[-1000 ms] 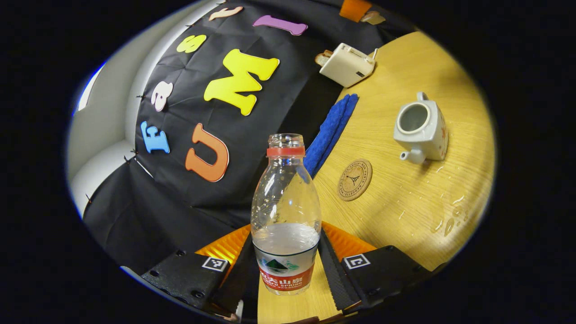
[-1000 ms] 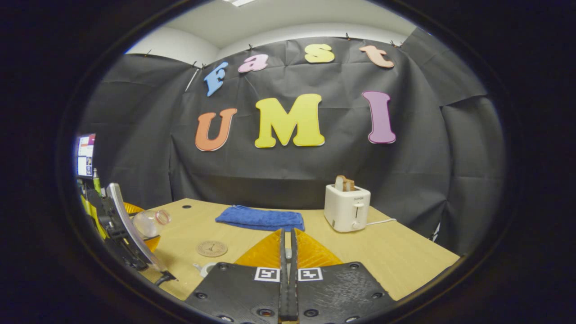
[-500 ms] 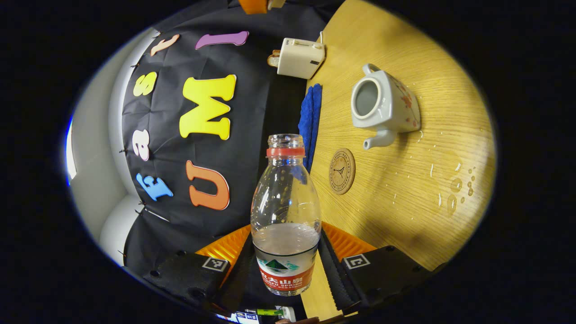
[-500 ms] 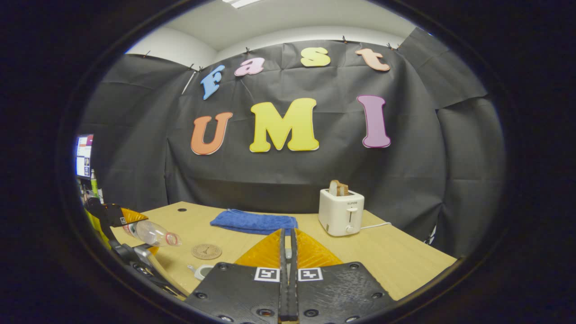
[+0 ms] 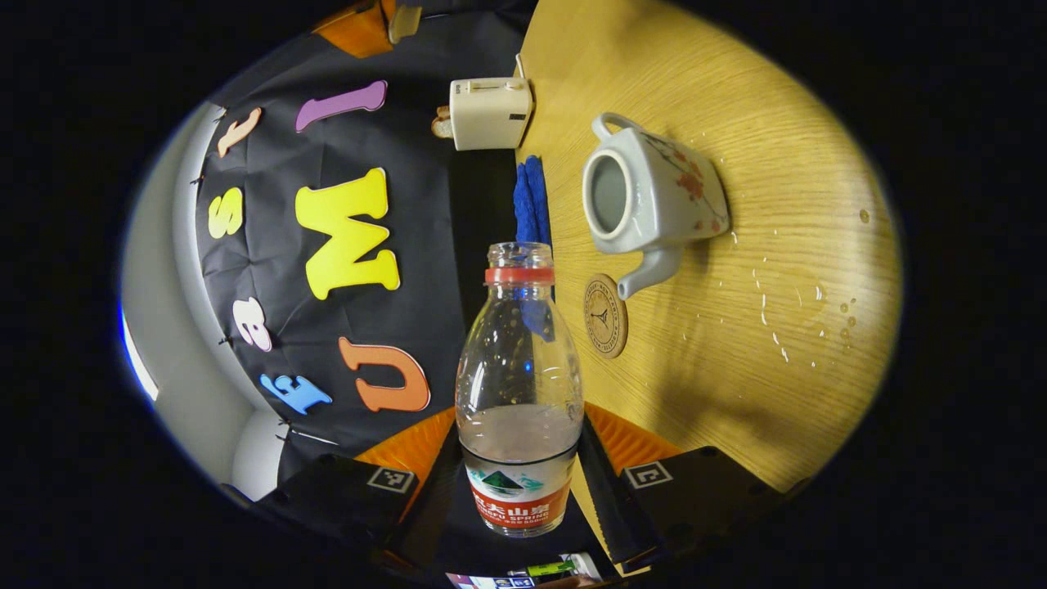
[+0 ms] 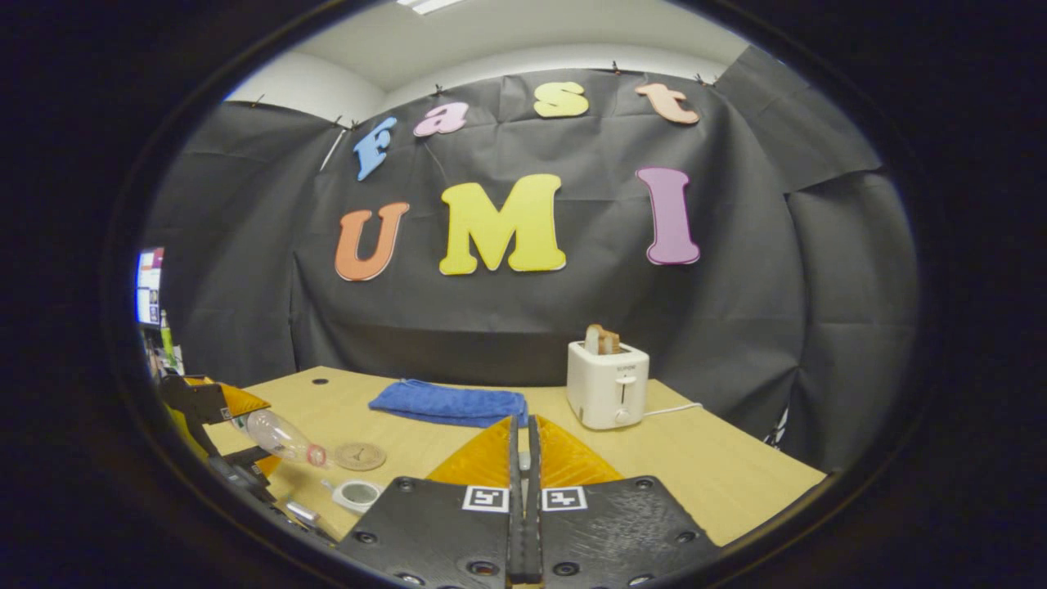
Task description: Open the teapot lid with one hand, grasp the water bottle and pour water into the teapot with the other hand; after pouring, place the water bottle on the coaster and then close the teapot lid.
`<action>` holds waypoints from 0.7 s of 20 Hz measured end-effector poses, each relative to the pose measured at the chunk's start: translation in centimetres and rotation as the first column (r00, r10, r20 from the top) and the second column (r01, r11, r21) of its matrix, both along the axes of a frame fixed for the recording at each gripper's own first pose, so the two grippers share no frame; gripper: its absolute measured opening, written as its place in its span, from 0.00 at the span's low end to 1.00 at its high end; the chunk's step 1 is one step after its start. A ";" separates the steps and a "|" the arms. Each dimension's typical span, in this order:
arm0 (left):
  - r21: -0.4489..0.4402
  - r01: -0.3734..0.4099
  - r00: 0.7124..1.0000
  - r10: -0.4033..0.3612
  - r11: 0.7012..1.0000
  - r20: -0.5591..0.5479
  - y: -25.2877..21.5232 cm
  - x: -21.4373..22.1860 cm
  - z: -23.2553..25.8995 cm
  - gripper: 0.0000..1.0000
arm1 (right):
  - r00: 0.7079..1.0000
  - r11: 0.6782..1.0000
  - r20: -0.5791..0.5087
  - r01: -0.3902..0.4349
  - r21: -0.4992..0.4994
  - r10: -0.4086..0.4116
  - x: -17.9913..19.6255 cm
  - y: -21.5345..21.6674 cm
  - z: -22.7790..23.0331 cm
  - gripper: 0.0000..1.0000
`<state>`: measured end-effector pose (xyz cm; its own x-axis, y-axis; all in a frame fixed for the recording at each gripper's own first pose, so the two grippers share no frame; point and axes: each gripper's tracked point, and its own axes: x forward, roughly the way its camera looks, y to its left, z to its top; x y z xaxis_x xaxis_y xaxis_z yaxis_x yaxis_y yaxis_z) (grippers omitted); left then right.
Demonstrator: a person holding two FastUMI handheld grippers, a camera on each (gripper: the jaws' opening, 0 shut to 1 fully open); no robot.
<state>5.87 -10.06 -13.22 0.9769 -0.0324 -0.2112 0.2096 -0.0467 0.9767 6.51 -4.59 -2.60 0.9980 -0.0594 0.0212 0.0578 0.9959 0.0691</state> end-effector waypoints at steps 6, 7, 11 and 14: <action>0.122 0.039 0.999 -0.037 0.992 -0.021 -1.0 -1.1 -0.8 0.78 | 1.000 1.000 0.021 -0.010 0.021 0.010 -0.5 -0.6 0.8 0.00; 0.137 0.041 0.999 -0.039 0.990 -0.022 -1.2 -1.3 -0.9 0.78 | 1.000 1.000 0.025 -0.010 0.025 0.010 -0.6 -0.7 1.0 0.00; 0.186 0.053 0.999 -0.053 0.981 -0.007 -1.8 -1.8 -0.9 0.78 | 1.000 1.000 0.028 -0.010 0.023 0.009 -0.7 -0.9 1.0 0.00; 0.215 0.056 0.998 -0.055 0.975 -0.011 -2.0 -1.8 -0.9 0.78 | 0.999 0.999 0.025 -0.027 0.028 0.026 -0.6 -0.4 0.9 0.00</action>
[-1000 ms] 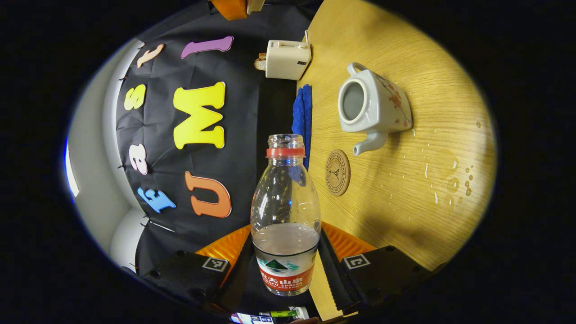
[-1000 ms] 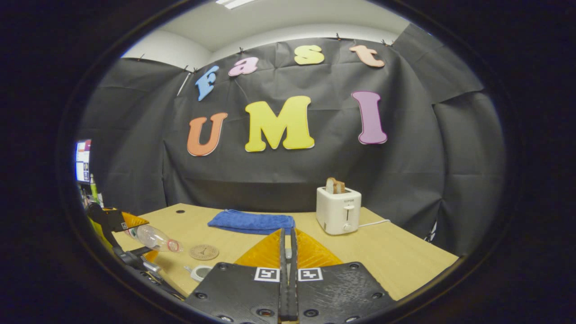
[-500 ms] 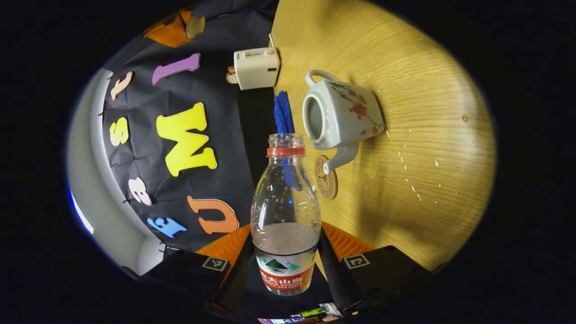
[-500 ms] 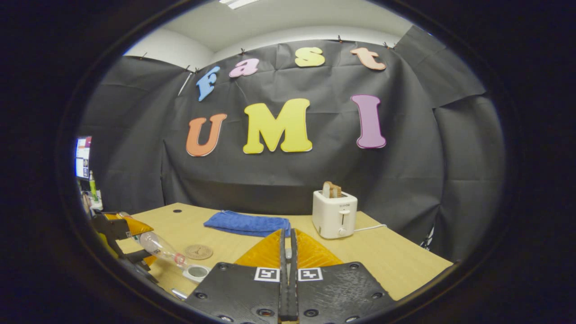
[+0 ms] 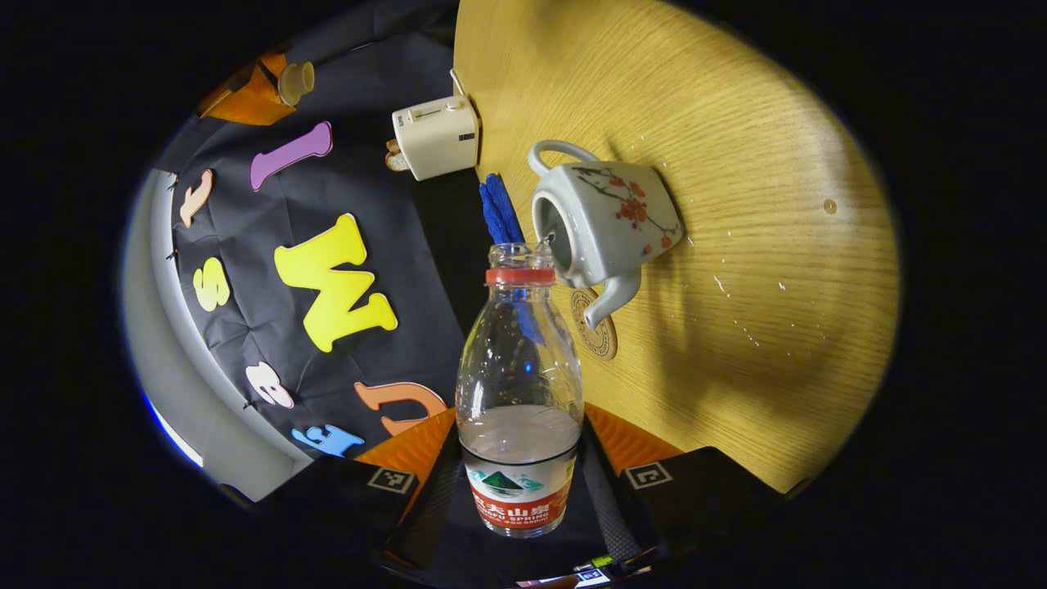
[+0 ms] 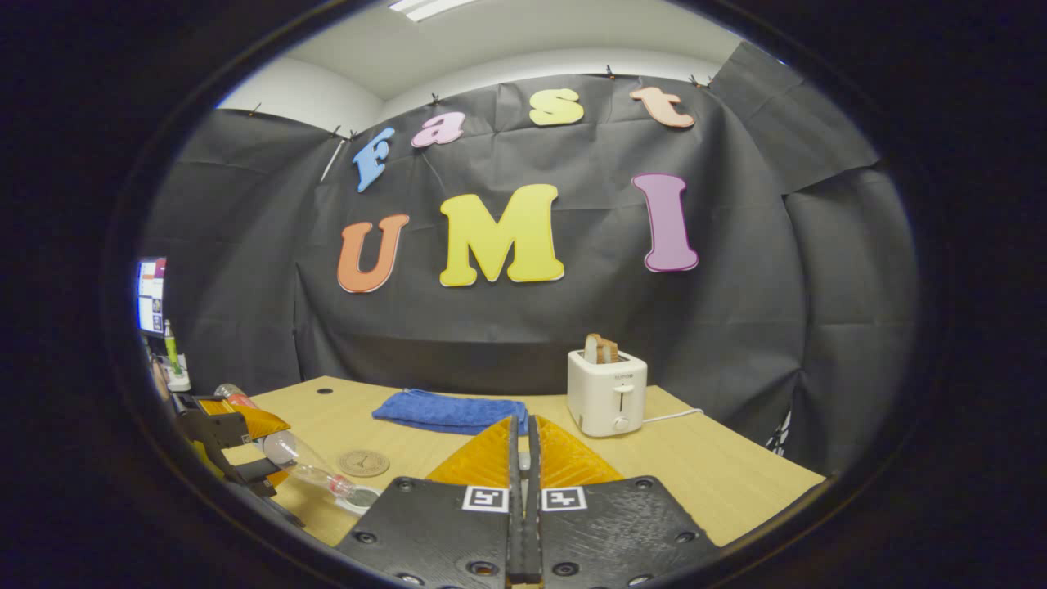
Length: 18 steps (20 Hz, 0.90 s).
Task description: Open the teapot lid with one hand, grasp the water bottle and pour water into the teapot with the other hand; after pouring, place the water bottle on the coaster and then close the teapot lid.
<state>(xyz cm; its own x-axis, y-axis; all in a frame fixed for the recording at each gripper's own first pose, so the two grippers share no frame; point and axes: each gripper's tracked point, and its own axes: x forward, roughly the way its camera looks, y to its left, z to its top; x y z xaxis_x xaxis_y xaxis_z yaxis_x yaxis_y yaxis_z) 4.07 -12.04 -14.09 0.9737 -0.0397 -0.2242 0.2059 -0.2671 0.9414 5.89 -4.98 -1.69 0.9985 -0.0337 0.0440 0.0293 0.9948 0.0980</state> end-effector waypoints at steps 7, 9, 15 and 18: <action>0.097 -0.004 1.000 0.006 0.995 -0.013 1.0 1.1 0.5 0.78 | 1.000 1.000 -0.010 -0.013 -0.019 0.013 0.2 0.7 -0.5 0.00; 0.121 -0.001 1.000 0.003 0.993 -0.009 1.1 1.0 1.0 0.77 | 1.000 1.000 -0.014 -0.020 -0.019 0.020 0.4 1.0 -0.7 0.00; 0.219 0.000 0.999 -0.010 0.976 0.045 0.9 1.4 3.2 0.73 | 1.000 0.999 -0.017 -0.005 -0.036 0.004 0.8 0.8 -1.1 0.00; 0.244 0.005 0.998 -0.019 0.970 0.054 0.6 1.1 3.5 0.81 | 1.000 0.999 -0.019 -0.009 -0.032 0.008 0.8 1.0 -1.2 0.00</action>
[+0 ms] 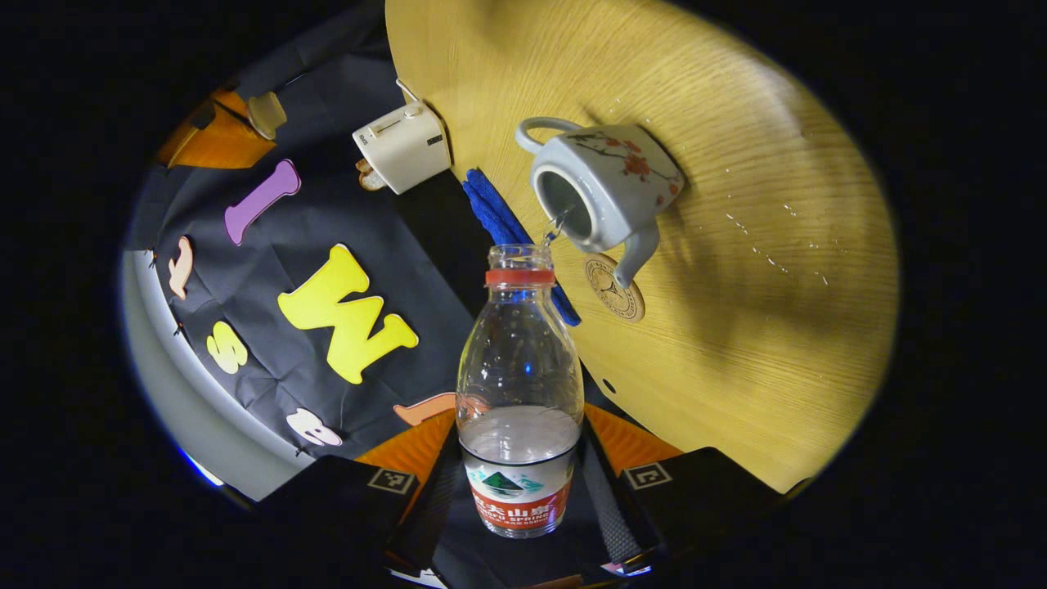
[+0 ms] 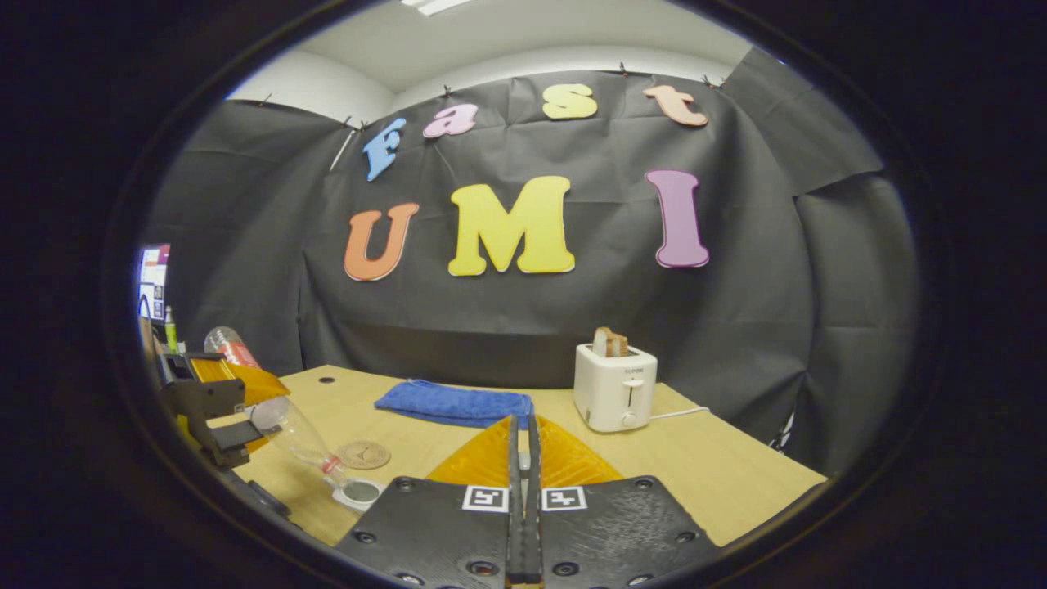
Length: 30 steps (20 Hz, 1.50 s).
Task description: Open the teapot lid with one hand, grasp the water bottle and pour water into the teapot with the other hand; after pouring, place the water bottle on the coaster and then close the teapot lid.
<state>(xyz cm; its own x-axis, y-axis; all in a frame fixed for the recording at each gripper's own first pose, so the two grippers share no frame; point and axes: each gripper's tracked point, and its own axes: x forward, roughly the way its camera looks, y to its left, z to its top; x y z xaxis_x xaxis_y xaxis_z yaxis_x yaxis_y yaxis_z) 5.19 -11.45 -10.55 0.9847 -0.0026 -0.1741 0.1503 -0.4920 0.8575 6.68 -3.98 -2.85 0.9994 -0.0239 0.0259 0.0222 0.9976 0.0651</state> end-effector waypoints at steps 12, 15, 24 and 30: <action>0.105 -0.003 1.000 0.001 0.994 0.024 -0.8 -0.1 0.8 0.77 | 1.000 1.000 0.004 -0.003 -0.004 0.003 0.0 -0.2 0.0 0.00; 0.112 0.004 1.000 -0.006 0.994 0.015 -1.2 -0.3 0.7 0.78 | 1.000 1.000 0.004 -0.002 0.000 0.002 0.0 -0.4 0.0 0.00; 0.117 0.005 1.000 -0.008 0.993 0.021 -1.3 -0.4 0.7 0.78 | 1.000 1.000 -0.005 -0.002 0.003 0.002 0.3 -0.6 -0.4 0.00; -0.099 -0.007 0.998 0.002 0.995 -0.058 -1.1 -0.8 -2.1 0.78 | 0.999 1.000 -0.023 0.022 0.019 -0.022 0.9 -2.1 -0.9 0.00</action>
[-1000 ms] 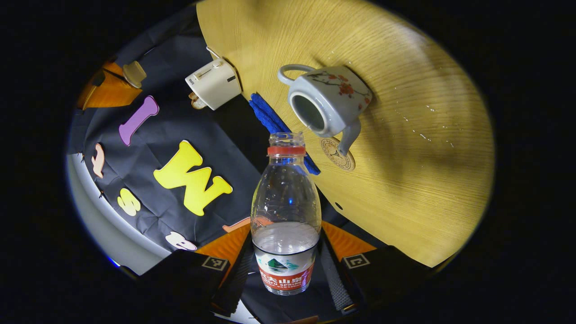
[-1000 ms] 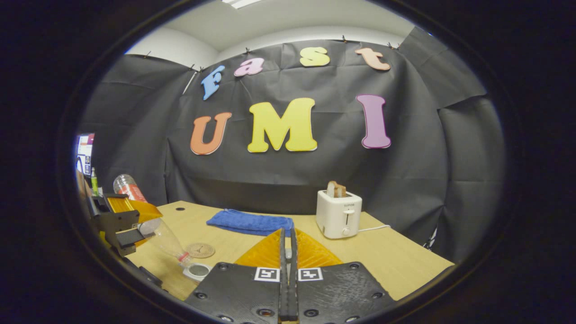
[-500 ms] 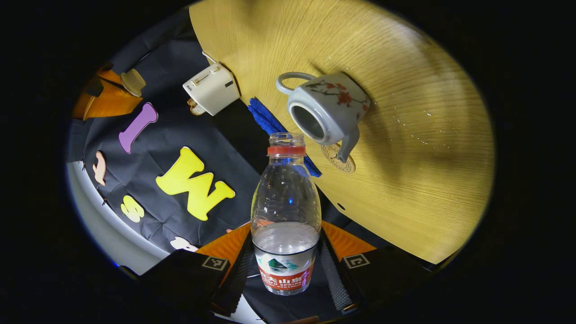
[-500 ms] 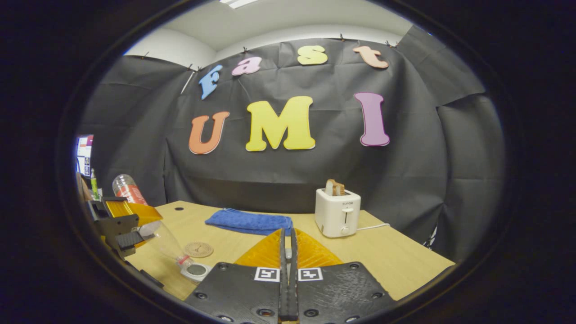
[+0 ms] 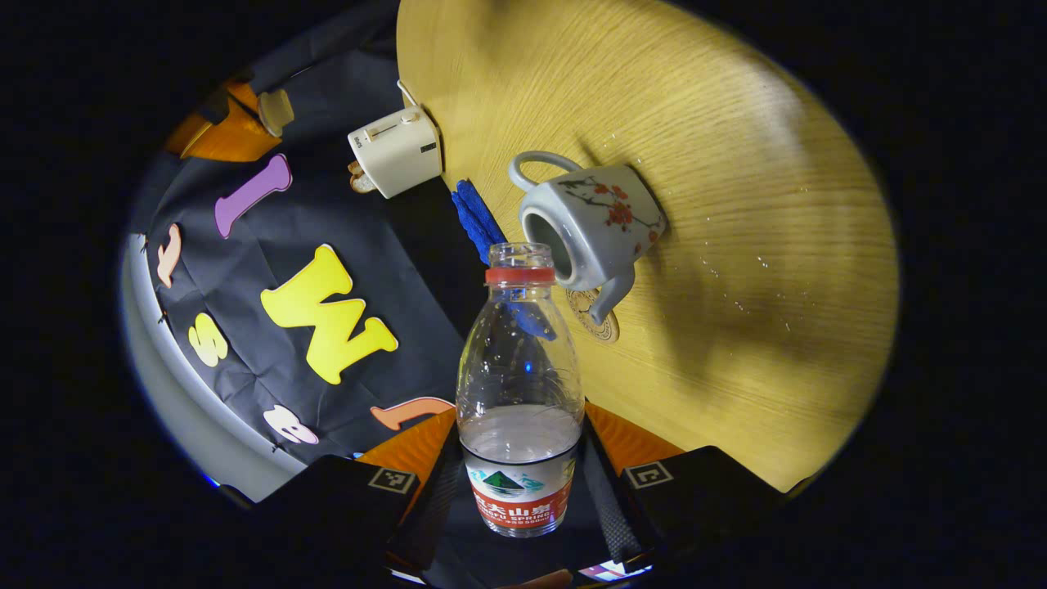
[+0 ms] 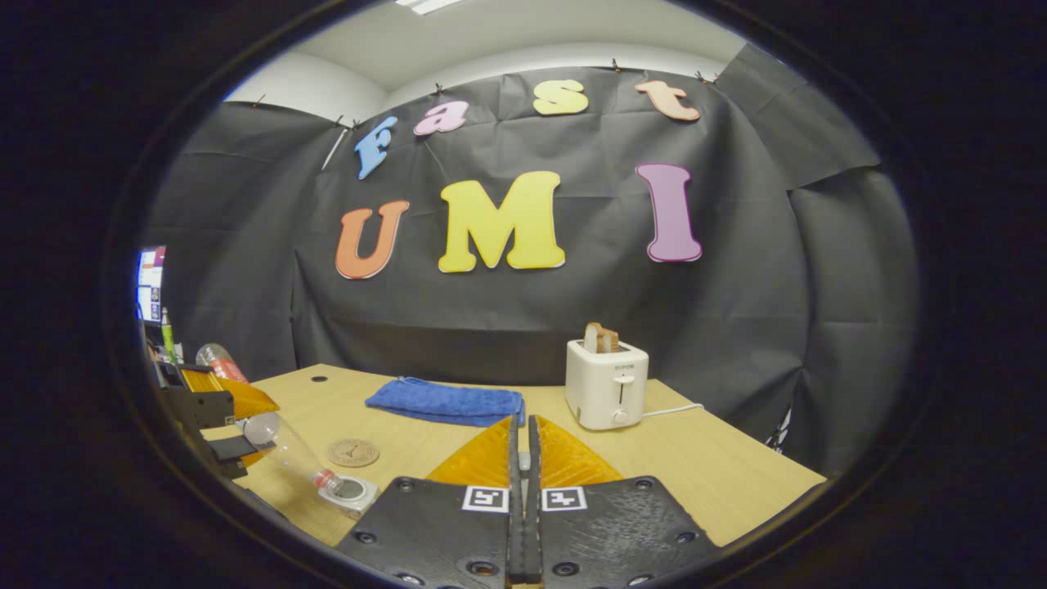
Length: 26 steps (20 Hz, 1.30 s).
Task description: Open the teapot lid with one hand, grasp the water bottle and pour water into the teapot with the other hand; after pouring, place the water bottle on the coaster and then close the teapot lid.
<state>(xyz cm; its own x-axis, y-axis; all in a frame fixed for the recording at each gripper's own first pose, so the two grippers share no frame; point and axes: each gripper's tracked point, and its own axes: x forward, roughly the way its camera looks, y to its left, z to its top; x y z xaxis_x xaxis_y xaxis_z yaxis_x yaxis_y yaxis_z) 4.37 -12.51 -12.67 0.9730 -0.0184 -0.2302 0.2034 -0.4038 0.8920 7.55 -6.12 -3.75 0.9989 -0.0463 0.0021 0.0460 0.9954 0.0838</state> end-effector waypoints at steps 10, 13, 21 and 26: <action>-0.632 -0.079 0.997 0.071 0.771 -0.038 1.6 1.6 -1.5 0.77 | 0.997 0.997 -0.018 0.080 -0.008 -0.080 0.2 -2.7 -0.2 0.00; -0.746 -0.099 0.994 0.099 0.658 -0.045 2.6 1.4 -0.7 0.77 | 0.996 0.996 -0.024 0.083 -0.016 -0.083 0.3 -2.5 -0.4 0.01; -0.968 -0.167 0.977 0.162 0.190 -0.137 5.9 1.8 -0.1 0.77 | 0.996 0.996 -0.029 0.077 -0.038 -0.079 0.4 -1.9 -0.7 0.00; -0.980 -0.131 0.984 0.099 -0.150 -0.147 4.9 2.5 1.5 0.78 | 0.997 0.996 -0.024 0.066 -0.054 -0.068 0.2 -1.3 -0.5 0.00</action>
<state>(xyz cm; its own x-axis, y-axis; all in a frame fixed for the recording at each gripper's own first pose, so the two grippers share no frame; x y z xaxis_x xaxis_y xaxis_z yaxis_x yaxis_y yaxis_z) 6.85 -7.64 -11.21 0.9874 -0.1273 -0.0937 0.1468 0.9583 0.2453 7.79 -7.46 -4.24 0.9933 -0.1137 -0.0196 0.1142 0.9930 0.0287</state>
